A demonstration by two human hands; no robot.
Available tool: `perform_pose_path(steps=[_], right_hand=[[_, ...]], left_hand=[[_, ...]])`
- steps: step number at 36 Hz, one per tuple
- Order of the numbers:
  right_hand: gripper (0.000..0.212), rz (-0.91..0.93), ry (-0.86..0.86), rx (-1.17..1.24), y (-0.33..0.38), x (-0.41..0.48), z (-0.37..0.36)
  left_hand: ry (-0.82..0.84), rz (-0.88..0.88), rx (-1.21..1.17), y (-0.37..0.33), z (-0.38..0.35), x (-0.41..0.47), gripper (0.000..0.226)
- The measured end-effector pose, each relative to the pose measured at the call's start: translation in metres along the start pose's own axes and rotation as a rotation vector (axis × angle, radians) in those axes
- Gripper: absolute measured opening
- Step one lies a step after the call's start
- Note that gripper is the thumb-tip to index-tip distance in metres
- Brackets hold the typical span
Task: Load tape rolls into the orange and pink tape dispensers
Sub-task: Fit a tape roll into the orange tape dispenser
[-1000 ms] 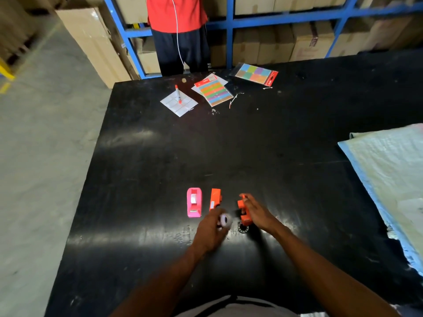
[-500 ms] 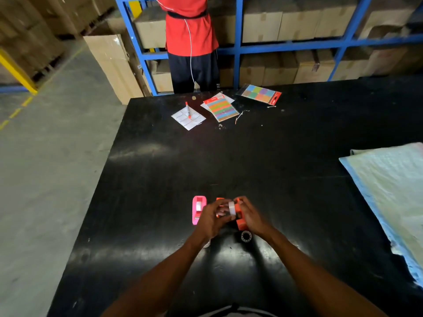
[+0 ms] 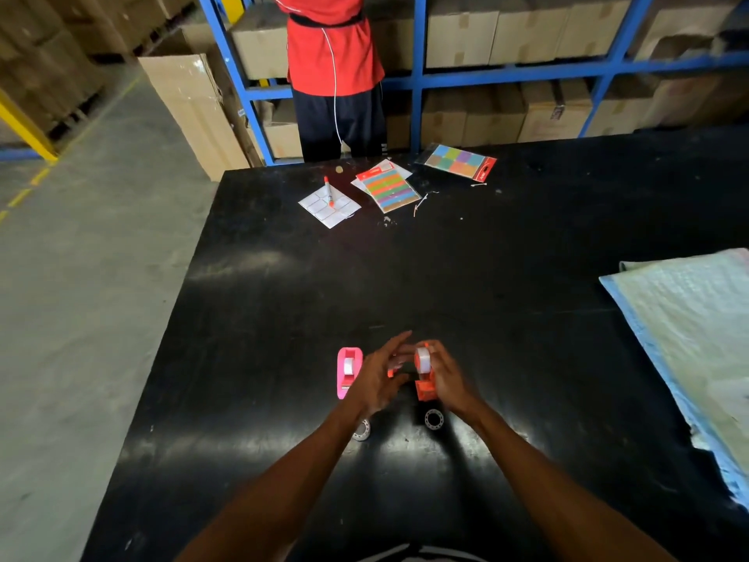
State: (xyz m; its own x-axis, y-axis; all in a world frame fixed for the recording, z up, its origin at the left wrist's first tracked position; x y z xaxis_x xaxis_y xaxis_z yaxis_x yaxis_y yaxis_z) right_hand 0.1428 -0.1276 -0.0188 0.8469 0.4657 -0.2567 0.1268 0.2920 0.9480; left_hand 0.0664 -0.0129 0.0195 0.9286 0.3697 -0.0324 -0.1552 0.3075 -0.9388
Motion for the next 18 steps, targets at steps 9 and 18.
perform_pose_path(steps=[9,18], right_hand=[[0.03,-0.106,-0.003,-0.035,-0.051,0.023,0.013],[0.024,-0.126,0.019,-0.071,-0.043,0.019,0.012]], left_hand=[[-0.294,0.291,0.389,0.061,0.002,0.01,0.03],[-0.018,0.433,0.884,0.09,-0.027,0.028,0.051]])
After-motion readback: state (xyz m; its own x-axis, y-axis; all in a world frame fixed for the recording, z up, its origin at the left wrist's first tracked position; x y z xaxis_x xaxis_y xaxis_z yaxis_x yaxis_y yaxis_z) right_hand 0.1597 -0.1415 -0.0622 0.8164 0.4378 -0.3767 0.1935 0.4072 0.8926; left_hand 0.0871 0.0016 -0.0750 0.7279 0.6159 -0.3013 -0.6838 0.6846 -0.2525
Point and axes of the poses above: each hand's wrist, its own x-axis towards the middle knuckle, its own z-axis out of the back of the hand, y = z × x, the point moved 7 cm from there along x, towards the middle knuckle, and after that the axes turned 7 degrees about -y, right-handed, at the moved point
